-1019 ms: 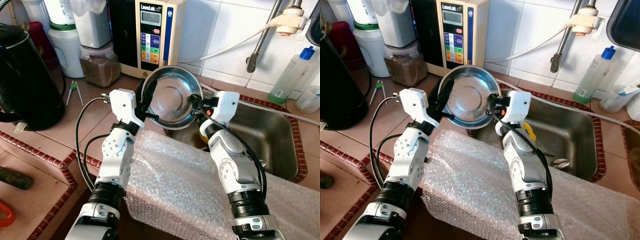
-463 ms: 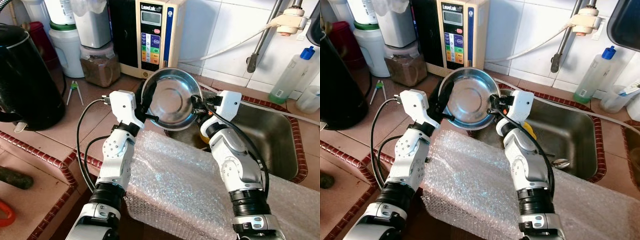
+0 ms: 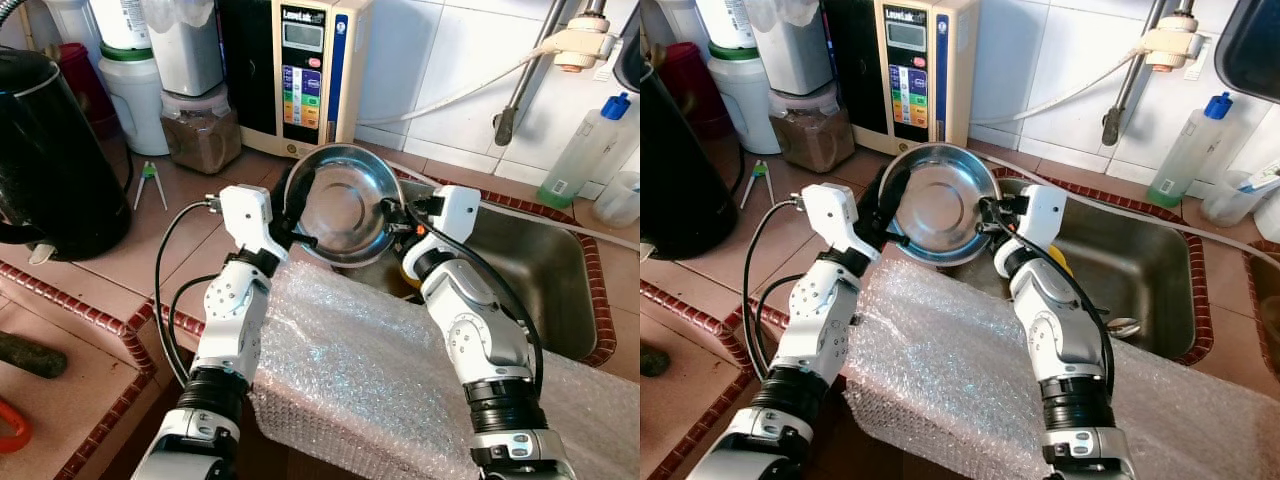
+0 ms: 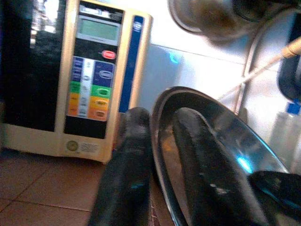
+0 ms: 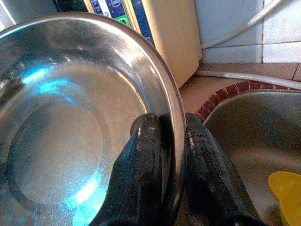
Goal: Kitchen organization
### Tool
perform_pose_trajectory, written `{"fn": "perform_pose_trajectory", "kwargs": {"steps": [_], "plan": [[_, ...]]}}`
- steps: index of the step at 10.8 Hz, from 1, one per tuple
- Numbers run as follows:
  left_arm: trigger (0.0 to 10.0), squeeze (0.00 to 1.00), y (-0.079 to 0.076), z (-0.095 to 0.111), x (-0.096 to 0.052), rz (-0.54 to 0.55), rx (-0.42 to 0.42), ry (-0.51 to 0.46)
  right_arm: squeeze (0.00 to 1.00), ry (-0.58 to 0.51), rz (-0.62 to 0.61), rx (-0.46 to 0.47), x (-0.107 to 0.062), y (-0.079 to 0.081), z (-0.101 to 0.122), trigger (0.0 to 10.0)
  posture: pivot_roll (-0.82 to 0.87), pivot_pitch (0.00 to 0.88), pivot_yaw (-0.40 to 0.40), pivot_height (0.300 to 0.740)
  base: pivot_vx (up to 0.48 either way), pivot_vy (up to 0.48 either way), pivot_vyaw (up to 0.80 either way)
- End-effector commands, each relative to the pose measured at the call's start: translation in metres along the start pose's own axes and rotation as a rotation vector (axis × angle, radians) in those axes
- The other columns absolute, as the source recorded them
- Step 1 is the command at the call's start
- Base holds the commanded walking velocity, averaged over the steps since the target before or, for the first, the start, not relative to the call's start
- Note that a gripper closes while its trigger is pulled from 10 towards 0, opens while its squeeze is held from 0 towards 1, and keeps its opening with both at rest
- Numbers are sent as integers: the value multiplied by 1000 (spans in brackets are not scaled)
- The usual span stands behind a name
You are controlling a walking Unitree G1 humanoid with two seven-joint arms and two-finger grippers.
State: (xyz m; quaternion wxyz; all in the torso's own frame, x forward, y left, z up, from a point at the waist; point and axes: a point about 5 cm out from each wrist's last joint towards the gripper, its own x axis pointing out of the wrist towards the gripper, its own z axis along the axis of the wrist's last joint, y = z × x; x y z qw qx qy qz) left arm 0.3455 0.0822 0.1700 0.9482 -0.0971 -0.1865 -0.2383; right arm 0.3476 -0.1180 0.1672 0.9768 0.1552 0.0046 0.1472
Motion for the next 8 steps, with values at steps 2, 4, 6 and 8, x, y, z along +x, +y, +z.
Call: {"fn": "perform_pose_trajectory", "kwargs": {"steps": [2, 4, 6, 8], "plan": [[10000, 1000, -22, 11, 9, -152, 3, -45, 0, 70, -68, -45, -3, -10, -14, 0, 0, 0, -16, 740, 0, 0, 0], [10000, 1000, -42, -4, -3, -285, -24, 21, 0, 5, -162, -41, -3, -20, -4, 0, 0, 0, -12, 740, 0, 0, 0], [10000, 1000, -41, -9, -5, -290, -24, 63, 0, -10, -240, -48, -5, -31, -3, 0, 3, 0, -8, 740, 0, 0, 0], [10000, 1000, -36, -13, -12, -315, -15, 114, 0, -22, -327, -62, -8, -43, -3, 0, 7, 0, -4, 740, 0, 0, 0]]}}
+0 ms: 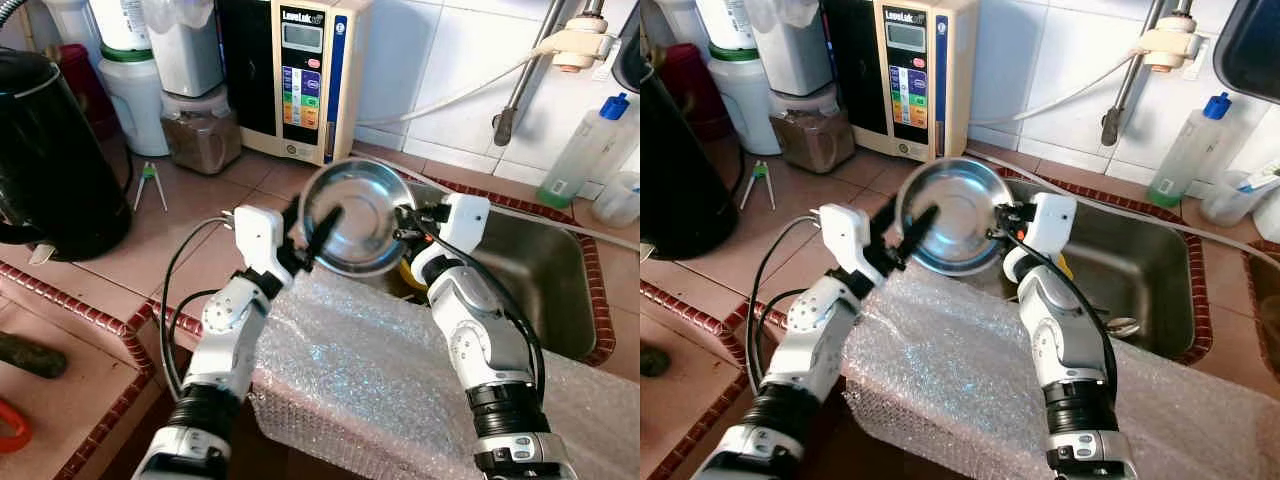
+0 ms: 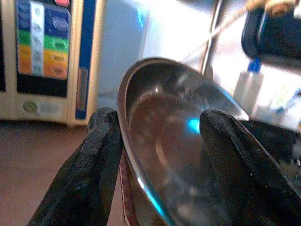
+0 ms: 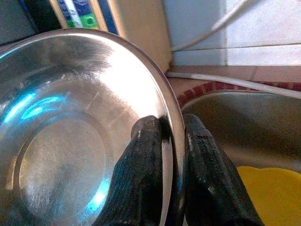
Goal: Kitchen organization
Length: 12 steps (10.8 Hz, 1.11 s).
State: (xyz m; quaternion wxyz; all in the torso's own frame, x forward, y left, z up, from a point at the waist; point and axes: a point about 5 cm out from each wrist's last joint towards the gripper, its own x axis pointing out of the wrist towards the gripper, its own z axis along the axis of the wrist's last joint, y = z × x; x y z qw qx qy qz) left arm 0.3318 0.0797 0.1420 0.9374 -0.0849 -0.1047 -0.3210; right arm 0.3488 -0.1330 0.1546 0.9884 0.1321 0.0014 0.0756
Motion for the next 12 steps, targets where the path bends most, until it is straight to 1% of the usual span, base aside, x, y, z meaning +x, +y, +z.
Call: {"fn": "perform_pose_trajectory", "kwargs": {"steps": [1, 2, 3, 5, 7, 8, 9, 10, 11, 12], "plan": [[10000, 1000, -29, 5, 6, -205, 28, -15, 0, -8, -240, -32, -2, -34, 4, 0, 9, 0, -4, 740, 0, 0, 0], [10000, 1000, -31, 1, 1, -249, 42, 21, 0, -12, -283, -41, -4, -42, 4, 0, 11, 0, -3, 740, 0, 0, 0], [10000, 1000, -30, -4, -4, -274, 66, 62, 0, -18, -362, -61, -7, -54, 4, 0, 12, 0, -4, 740, 0, 0, 0], [10000, 1000, -29, -6, -8, -288, 80, 93, 0, -23, -459, -105, -13, -71, 5, 0, 12, 0, -3, 740, 0, 0, 0], [10000, 1000, -27, -8, -13, -303, 95, 122, 0, -9, -587, -133, -24, -95, 2, 0, 13, 0, 1, 740, 0, 0, 0], [10000, 1000, -28, -9, -15, -313, 108, 135, 0, 1, -622, -145, -27, -102, 0, 0, 12, 0, 2, 740, 0, 0, 0], [10000, 1000, -31, -10, -17, -345, 123, 150, 0, 15, -693, -150, -34, -116, -4, 0, 12, 0, 6, 740, 0, 0, 0], [10000, 1000, -33, -11, -17, -370, 125, 167, 0, 27, -730, -124, -39, -124, -8, 0, 12, 0, 7, 740, 0, 0, 0], [10000, 1000, -34, -12, -18, -383, 125, 180, 0, 42, -758, -122, -43, -129, -12, 0, 12, 0, 7, 740, 0, 0, 0], [10000, 1000, -34, -14, -19, -406, 127, 203, 0, 69, -798, -119, -48, -136, -18, 549, 12, 0, 9, 740, 0, 0, 0]]}}
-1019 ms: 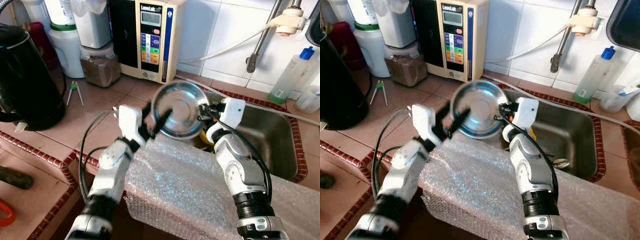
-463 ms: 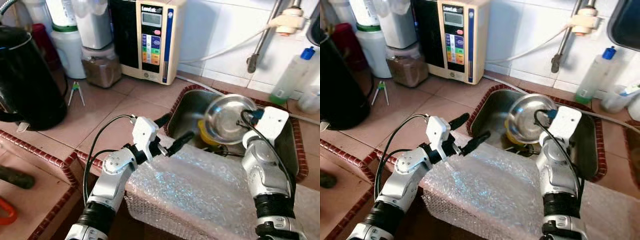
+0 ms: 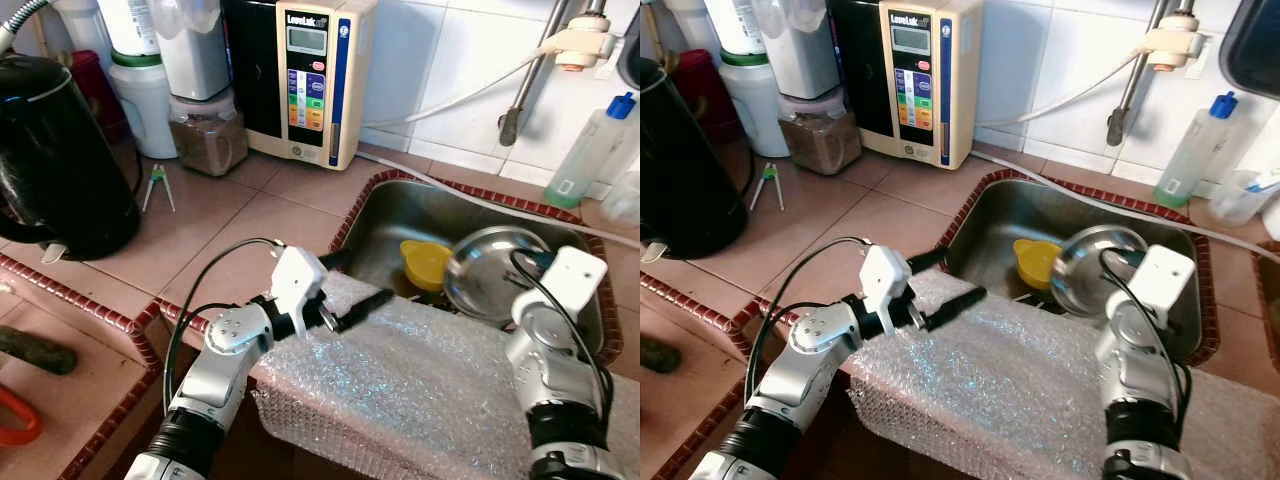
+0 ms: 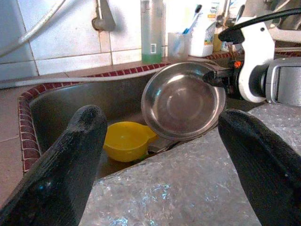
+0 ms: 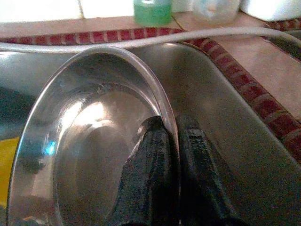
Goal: Kitchen organization
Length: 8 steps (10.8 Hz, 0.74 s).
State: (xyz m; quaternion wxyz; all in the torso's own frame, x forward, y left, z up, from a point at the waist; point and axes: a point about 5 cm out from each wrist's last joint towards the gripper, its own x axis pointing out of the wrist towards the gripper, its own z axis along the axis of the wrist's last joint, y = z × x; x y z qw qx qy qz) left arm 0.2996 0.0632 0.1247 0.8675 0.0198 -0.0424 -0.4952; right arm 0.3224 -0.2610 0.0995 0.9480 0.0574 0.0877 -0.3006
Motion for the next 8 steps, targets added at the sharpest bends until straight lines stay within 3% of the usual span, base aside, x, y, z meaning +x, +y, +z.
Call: {"fn": "perform_pose_trajectory", "kwargs": {"steps": [1, 2, 6, 8], "plan": [[10000, 1000, -1, 2, 1, -17, 27, 17, 565, 17, -28, 13, 1, -7, -5, 10000, 13, 0, 12, 740, 0, 0, 0], [10000, 1000, 0, 3, 1, -10, 24, 18, 1000, 27, -36, 15, 1, -8, -8, 10000, 13, 0, 12, 740, 0, 0, 0], [10000, 1000, 3, 0, 1, 8, 30, 47, 1000, 32, -18, 11, 0, -3, -11, 10000, 18, 0, 9, 740, 0, 0, 0], [10000, 1000, 8, 0, 1, 78, 38, 42, 1000, -65, 58, -39, -1, 7, 2, 10000, 20, 0, 8, 740, 0, 0, 0]]}}
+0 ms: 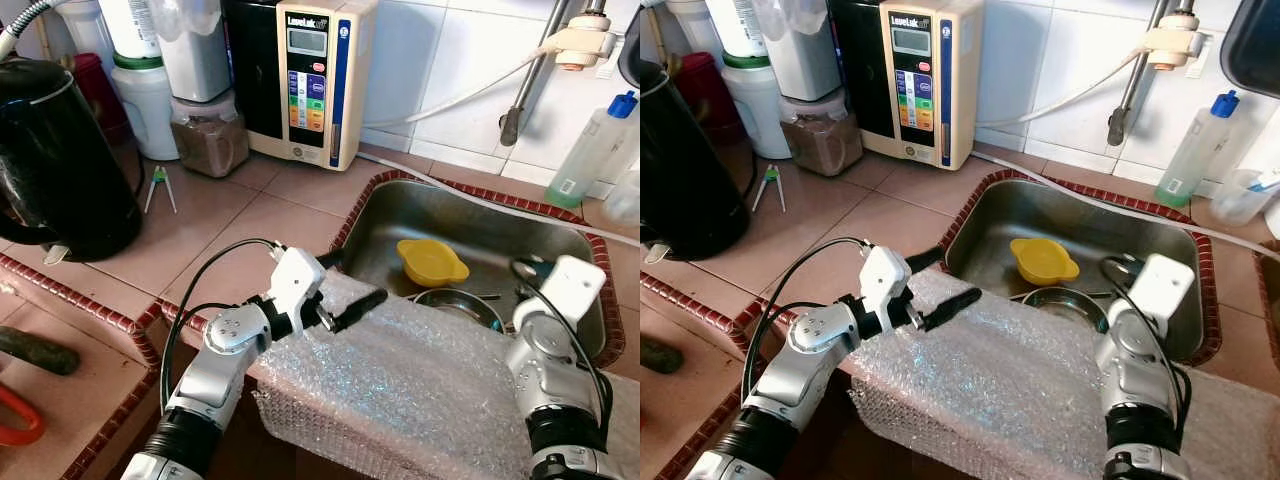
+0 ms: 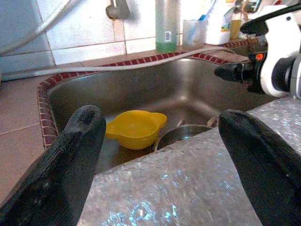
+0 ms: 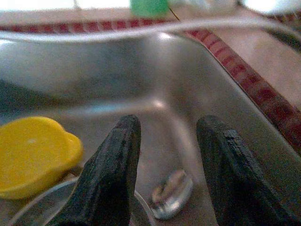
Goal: Kitchen organization
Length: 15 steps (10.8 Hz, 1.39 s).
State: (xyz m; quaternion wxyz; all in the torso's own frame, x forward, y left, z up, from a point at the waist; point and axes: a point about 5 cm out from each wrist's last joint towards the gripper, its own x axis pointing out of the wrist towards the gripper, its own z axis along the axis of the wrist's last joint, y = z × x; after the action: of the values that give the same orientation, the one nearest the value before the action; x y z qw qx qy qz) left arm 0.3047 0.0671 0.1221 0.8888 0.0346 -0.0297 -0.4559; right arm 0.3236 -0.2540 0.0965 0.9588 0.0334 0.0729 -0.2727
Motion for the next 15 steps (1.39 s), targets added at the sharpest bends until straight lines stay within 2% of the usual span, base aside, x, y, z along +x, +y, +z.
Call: {"fn": "perform_pose_trajectory", "kwargs": {"steps": [1, 2, 3, 5, 6, 7, 8, 11, 14, 15], "plan": [[10000, 1000, 7, 5, 1, 42, 23, -10, 1000, -65, 42, -5, -2, 7, 12, 10000, 21, 0, 8, 740, 0, 0, 0], [10000, 1000, 19, 9, -1, 136, 25, -37, 1000, -117, 125, -29, -11, 21, 17, 10000, 21, 0, 7, 740, 0, 0, 0], [10000, 1000, 28, 12, -3, 201, 32, -54, 1000, -152, 183, -59, -19, 29, 17, 10000, 22, 0, 5, 740, 0, 0, 0], [10000, 1000, 52, 19, -11, 410, 82, -70, 1000, -267, 305, -176, -39, 38, 15, 10000, 23, 0, 0, 740, 0, 0, 0], [10000, 1000, 61, 17, -19, 498, 114, -54, 1000, -385, 362, -244, -53, 37, 20, 10000, 26, 0, -6, 740, 0, 0, 0], [10000, 1000, 69, 13, -25, 566, 148, -27, 1000, -422, 388, -265, -61, 35, 21, 10000, 31, 0, -13, 740, 0, 0, 0], [10000, 1000, 75, 9, -35, 647, 131, -31, 1000, -411, 386, -253, -67, 29, 18, 10000, 41, 0, -28, 740, 0, 0, 0], [10000, 1000, 71, -3, -52, 708, 162, -17, 1000, -421, 420, -283, -80, 25, 16, 10000, 53, 0, -48, 740, 0, 0, 0], [10000, 1000, 52, -15, -71, 772, 154, -10, 1000, -421, 487, -287, -99, 34, 12, 10000, 67, 0, -60, 740, 0, 0, 0], [10000, 733, 50, -13, -73, 794, 159, -20, 1000, -415, 501, -278, -104, 37, 10, 10000, 72, 0, -61, 740, 0, 0, 0]]}}
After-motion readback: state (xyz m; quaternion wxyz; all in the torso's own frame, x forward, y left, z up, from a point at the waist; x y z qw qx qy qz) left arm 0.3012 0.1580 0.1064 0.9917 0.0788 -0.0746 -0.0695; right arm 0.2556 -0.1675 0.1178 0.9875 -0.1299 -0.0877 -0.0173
